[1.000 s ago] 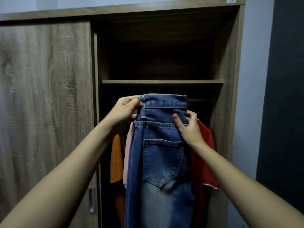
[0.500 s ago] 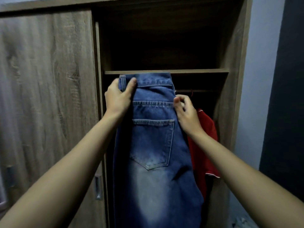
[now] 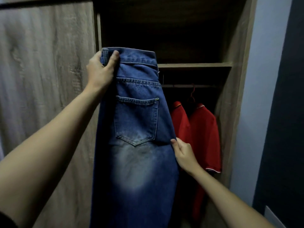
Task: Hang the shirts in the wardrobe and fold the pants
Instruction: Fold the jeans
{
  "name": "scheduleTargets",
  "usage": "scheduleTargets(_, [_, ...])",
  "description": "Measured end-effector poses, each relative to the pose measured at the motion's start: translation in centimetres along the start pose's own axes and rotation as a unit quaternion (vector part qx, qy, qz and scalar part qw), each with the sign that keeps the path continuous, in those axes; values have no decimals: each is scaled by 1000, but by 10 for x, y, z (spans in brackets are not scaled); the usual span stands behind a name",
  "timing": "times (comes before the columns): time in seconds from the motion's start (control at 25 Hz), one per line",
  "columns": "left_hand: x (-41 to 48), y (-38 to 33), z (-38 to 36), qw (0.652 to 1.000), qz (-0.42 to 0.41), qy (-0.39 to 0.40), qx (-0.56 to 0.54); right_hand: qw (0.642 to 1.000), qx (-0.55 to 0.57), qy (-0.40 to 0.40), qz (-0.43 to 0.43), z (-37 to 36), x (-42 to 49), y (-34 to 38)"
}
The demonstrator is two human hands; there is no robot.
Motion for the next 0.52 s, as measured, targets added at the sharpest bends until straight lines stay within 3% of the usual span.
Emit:
scheduleTargets(0.08, [5, -5, 2, 998, -2, 26, -55, 998, 53, 15, -7, -1, 5, 5])
scheduleTargets(0.24, [6, -1, 11, 998, 3, -13, -61, 992, 103, 69, -11, -29, 15, 30])
scheduleTargets(0.4, [-6, 15, 27, 989, -18, -6, 144, 988, 120, 87, -38, -31, 13, 20])
scheduleTargets(0.52, [-2, 16, 30, 972, -6, 5, 237, 979, 165, 107, -45, -36, 9, 26])
Point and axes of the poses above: each hand's wrist, its own x-axis towards the middle knuckle, its own z-axis out of the back of the hand, y = z × x, the point moved 9 cm from there along x, towards the middle knuckle, and after that the axes turned 6 degrees about x, right-handed, at the moved point
